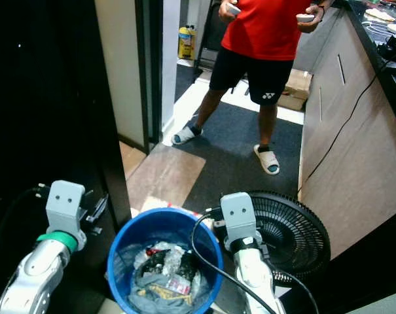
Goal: Clothes washing
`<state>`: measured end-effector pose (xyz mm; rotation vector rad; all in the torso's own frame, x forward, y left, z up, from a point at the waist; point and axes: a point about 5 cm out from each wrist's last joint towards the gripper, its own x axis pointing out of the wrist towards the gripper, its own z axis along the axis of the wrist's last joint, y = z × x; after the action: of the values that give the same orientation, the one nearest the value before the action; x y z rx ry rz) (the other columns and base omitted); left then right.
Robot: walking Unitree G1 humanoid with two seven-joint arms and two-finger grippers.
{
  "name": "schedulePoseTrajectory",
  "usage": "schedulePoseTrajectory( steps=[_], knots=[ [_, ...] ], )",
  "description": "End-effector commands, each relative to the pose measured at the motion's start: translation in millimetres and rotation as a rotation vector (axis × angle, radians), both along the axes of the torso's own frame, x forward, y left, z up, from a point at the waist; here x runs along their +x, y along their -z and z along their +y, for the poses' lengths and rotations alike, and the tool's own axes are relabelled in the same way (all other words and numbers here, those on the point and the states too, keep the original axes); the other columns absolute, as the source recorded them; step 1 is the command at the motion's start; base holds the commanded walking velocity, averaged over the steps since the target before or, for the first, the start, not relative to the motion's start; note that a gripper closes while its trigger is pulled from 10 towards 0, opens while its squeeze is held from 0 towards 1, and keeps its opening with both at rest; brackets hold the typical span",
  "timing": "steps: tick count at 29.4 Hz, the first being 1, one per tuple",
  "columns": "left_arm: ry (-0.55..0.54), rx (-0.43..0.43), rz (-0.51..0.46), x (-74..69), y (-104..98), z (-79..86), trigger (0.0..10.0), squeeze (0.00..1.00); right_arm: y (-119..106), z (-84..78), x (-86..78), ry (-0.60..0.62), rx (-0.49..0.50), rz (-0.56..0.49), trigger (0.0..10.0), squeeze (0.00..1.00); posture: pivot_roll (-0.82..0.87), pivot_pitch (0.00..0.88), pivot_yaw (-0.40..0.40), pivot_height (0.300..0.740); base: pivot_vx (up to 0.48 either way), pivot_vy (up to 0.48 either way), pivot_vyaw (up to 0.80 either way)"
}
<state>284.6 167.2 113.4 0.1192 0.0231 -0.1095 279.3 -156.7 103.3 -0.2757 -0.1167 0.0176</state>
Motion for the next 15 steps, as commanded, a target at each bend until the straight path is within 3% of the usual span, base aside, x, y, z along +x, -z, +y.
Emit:
schedulePoseTrajectory(
  steps=[1,13,14,15],
  knots=[
    [0.005,0.01,0.022,-1.3,5.7,-1.4,10.0,0.0,2.7,-2.3,-1.0,0.005,-0.009,0.008,0.0,0.0,0.08,0.011,-0.008,0.74,0.0,0.0,0.0],
    [0.005,0.011,0.024,-2.4,6.5,-1.0,10.0,0.0,4.0,-1.8,-2.0,0.006,-0.007,0.014,0.0,0.0,0.08,0.013,-0.007,0.74,0.0,0.0,0.0],
    [0.005,0.011,0.024,-2.4,6.4,-1.0,10.0,0.0,4.5,-1.8,-1.8,0.007,-0.007,0.019,6.1,0.0,0.08,0.015,-0.006,0.74,0.0,0.0,0.0],
    [0.005,0.011,0.025,-2.4,6.4,-1.0,10.0,0.0,5.1,-1.6,-1.7,0.007,-0.007,0.025,10.0,0.0,0.08,0.015,-0.006,0.74,0.0,0.0,0.0]
  ],
)
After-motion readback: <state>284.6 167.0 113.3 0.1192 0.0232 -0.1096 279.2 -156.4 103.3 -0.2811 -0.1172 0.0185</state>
